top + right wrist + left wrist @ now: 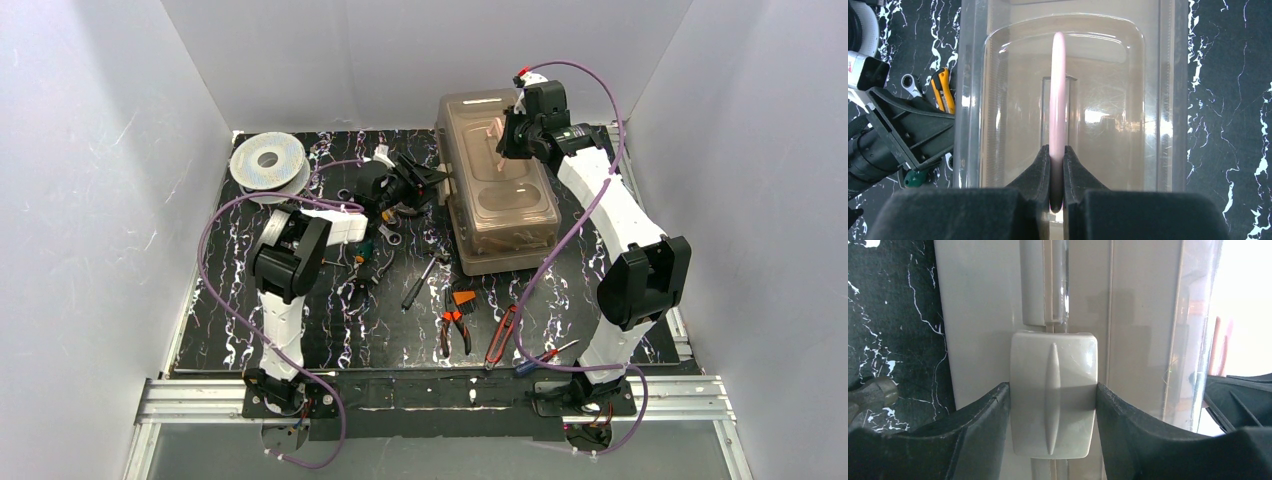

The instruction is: Pack the tool kit

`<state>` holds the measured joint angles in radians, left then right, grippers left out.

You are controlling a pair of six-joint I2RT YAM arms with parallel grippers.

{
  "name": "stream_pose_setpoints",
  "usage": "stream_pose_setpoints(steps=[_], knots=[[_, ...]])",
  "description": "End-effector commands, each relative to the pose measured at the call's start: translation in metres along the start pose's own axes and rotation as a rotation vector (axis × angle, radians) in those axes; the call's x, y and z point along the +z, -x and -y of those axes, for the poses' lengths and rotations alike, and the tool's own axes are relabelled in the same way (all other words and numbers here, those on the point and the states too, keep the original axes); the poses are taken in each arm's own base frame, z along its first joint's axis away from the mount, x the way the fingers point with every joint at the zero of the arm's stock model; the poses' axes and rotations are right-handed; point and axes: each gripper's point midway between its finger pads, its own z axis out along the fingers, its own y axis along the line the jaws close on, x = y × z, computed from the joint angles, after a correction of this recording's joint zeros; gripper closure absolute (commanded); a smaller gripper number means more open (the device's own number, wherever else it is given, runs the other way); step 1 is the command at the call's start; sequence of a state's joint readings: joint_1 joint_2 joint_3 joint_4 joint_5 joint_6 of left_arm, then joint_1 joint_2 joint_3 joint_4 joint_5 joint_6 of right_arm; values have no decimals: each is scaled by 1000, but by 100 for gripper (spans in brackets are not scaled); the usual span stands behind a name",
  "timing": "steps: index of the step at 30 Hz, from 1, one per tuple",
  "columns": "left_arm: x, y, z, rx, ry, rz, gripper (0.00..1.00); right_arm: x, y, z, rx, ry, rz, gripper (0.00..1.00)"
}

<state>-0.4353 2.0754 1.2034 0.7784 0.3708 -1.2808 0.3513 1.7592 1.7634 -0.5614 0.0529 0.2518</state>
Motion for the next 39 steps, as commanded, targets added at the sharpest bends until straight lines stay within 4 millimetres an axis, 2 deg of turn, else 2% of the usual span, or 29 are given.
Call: stream_pose_setpoints(steps=[1, 2, 3, 11, 13, 16, 21, 27, 32, 36, 39], knots=[[-21, -10, 42, 129, -54, -29, 100, -3, -31, 8, -33, -39, -114, 99], [-24, -8, 42, 127, -60, -22, 98, -3, -30, 8, -33, -40, -113, 99], [-27, -5, 43, 117, -70, -15, 91, -4, -29, 8, -32, -40, -111, 99], [-51, 19, 42, 79, -131, 55, 17, -7, -28, 5, -6, -5, -112, 99], [-58, 24, 46, 97, -137, 79, 8, -7, -28, 4, 0, 3, -112, 99], [-67, 30, 47, 122, -121, 106, 3, -7, -28, 4, 5, 8, -112, 99], [-80, 34, 44, 183, -49, 128, 4, -13, -23, 0, 17, 36, -104, 99], [-98, 37, 37, 264, 63, 158, 5, -29, -2, -9, 23, 76, -61, 99], [-107, 38, 42, 310, 97, 156, 6, -43, 17, -14, 45, 105, -19, 99], [-108, 35, 45, 325, 96, 135, 7, -57, 34, -11, 58, 107, 24, 99], [-101, 32, 39, 315, 112, 95, 7, -68, 46, -7, 70, 104, 56, 99]])
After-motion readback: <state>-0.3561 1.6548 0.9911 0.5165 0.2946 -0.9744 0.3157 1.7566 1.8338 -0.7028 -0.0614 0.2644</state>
